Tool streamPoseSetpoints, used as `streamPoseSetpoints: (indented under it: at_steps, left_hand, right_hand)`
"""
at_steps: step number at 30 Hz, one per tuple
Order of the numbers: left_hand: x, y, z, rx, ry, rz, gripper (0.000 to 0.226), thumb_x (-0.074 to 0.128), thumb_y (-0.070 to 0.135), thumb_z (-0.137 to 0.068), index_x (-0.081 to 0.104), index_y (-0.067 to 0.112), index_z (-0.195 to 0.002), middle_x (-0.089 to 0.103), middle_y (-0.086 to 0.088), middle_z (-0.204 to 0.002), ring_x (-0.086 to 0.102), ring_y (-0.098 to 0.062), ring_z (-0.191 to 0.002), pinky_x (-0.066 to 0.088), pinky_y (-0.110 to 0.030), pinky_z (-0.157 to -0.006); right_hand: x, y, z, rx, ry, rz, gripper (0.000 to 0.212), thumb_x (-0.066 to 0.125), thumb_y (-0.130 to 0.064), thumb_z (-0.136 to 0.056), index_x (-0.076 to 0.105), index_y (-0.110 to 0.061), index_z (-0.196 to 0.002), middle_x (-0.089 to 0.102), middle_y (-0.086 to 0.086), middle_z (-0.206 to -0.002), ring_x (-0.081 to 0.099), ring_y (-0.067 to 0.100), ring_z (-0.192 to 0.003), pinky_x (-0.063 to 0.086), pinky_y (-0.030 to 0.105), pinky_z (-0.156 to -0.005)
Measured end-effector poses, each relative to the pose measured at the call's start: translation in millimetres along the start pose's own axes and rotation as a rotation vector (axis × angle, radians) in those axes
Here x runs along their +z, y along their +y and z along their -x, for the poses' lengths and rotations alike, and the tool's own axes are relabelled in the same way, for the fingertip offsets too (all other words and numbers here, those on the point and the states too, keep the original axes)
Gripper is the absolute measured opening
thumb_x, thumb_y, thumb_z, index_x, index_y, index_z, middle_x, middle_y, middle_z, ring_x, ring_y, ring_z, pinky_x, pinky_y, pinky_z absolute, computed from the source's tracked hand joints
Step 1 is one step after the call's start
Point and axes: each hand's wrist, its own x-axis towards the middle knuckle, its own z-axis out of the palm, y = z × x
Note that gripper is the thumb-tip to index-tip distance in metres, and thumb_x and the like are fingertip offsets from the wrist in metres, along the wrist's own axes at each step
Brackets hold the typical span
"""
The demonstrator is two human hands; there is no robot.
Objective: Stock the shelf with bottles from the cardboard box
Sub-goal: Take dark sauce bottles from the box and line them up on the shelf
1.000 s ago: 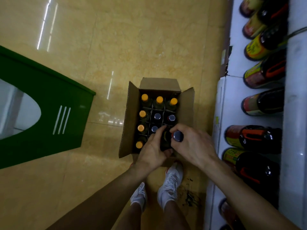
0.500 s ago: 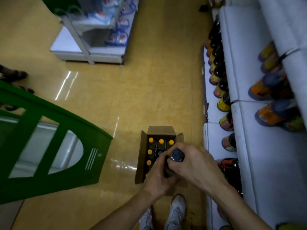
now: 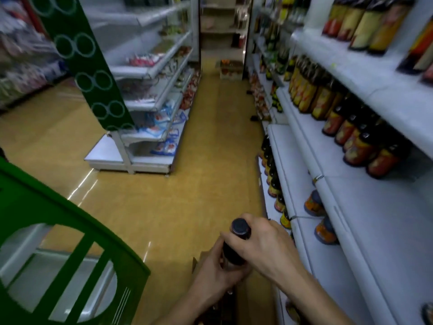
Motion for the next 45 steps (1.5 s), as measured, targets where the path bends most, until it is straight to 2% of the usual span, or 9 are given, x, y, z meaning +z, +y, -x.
streamPoseSetpoints:
  at_steps: [3,6,10,16,20,25,31,38,45]
  left_hand:
    - [-13,36,-7,0.045,0.004,-0.108,0.063,0.082,0.057,-0.069,0.046,0.071,-0.118,0.066,0.04,-0.102,0.065,0.013,-0.092,0.056,-0.016,-0.077]
    - [-21,66,-14,0.155,0.003,-0.185,0.063,0.08,0.065,-0.07,0.036,0.085,-0.11,0.062,0.046,-0.107,0.06,0.019,-0.097,0.052,-0.009,-0.072]
    - [-27,97,-21,0.25,0.004,-0.214,0.061,0.079,0.07,-0.069,0.042,0.076,-0.117,0.065,0.041,-0.109,0.062,0.015,-0.098,0.059,-0.026,-0.082]
    - [-32,134,-21,0.319,-0.036,-0.229,0.063,0.081,0.069,-0.068,0.048,0.068,-0.121,0.07,0.033,-0.108,0.066,0.008,-0.096,0.061,-0.038,-0.086]
    - [-35,153,-18,0.377,-0.081,-0.228,0.064,0.08,0.07,-0.07,0.047,0.067,-0.125,0.07,0.032,-0.112,0.068,0.007,-0.099,0.061,-0.037,-0.088]
    - [-37,186,-18,0.439,-0.179,-0.165,0.059,0.084,0.054,-0.076,0.054,0.058,-0.127,0.073,0.023,-0.115,0.071,0.003,-0.102,0.061,-0.033,-0.089]
    - [-13,236,-15,0.563,-0.301,-0.165,0.052,0.083,0.047,-0.08,0.059,0.05,-0.127,0.076,0.017,-0.112,0.073,-0.001,-0.1,0.061,-0.023,-0.081]
    - [49,295,-10,0.676,-0.468,-0.181,0.054,0.083,0.062,-0.074,0.061,0.053,-0.122,0.075,0.021,-0.114,0.072,-0.001,-0.104,0.061,-0.041,-0.092]
    - [131,353,11,0.809,-0.642,-0.118,0.048,0.081,0.05,-0.082,0.06,0.051,-0.125,0.074,0.018,-0.12,0.071,-0.003,-0.11,0.061,-0.041,-0.094]
  right_hand:
    - [-33,-16,-1,-0.031,0.058,-0.042,0.042,0.058,-0.072,-0.083,0.051,-0.03,-0.08,0.06,-0.008,-0.072,0.061,0.012,-0.076,0.05,0.036,-0.066]
    - [-61,-29,2,-0.062,0.136,-0.055,0.039,0.06,-0.068,-0.084,0.055,-0.029,-0.087,0.064,-0.008,-0.078,0.06,0.008,-0.078,0.053,0.037,-0.07]
    - [-88,-42,8,-0.092,0.227,-0.065,0.029,0.065,-0.059,-0.087,0.054,-0.031,-0.088,0.061,-0.012,-0.085,0.058,0.005,-0.082,0.049,0.03,-0.07]
    - [-112,-55,13,-0.11,0.308,-0.065,0.023,0.064,-0.054,-0.088,0.051,-0.035,-0.089,0.054,-0.01,-0.093,0.056,0.005,-0.085,0.049,0.028,-0.073]
    - [-126,-60,16,-0.105,0.344,-0.089,0.027,0.062,-0.057,-0.087,0.051,-0.032,-0.088,0.05,-0.01,-0.092,0.057,0.004,-0.082,0.052,0.033,-0.075]
    - [-145,-64,27,-0.116,0.387,-0.067,0.025,0.052,-0.067,-0.083,0.045,-0.044,-0.09,0.045,-0.017,-0.094,0.048,-0.008,-0.094,0.04,0.022,-0.068]
    - [-183,-55,51,-0.06,0.477,-0.152,0.019,0.059,-0.058,-0.089,0.054,-0.042,-0.098,0.062,-0.017,-0.101,0.059,-0.002,-0.097,0.05,0.028,-0.08]
    - [-242,-33,100,0.022,0.608,-0.255,0.02,0.061,-0.054,-0.092,0.06,-0.044,-0.109,0.071,-0.02,-0.104,0.066,-0.003,-0.099,0.056,0.035,-0.089]
    - [-302,3,157,0.067,0.786,-0.247,0.017,0.06,-0.059,-0.093,0.059,-0.046,-0.105,0.069,-0.029,-0.098,0.065,-0.01,-0.09,0.055,0.026,-0.077]
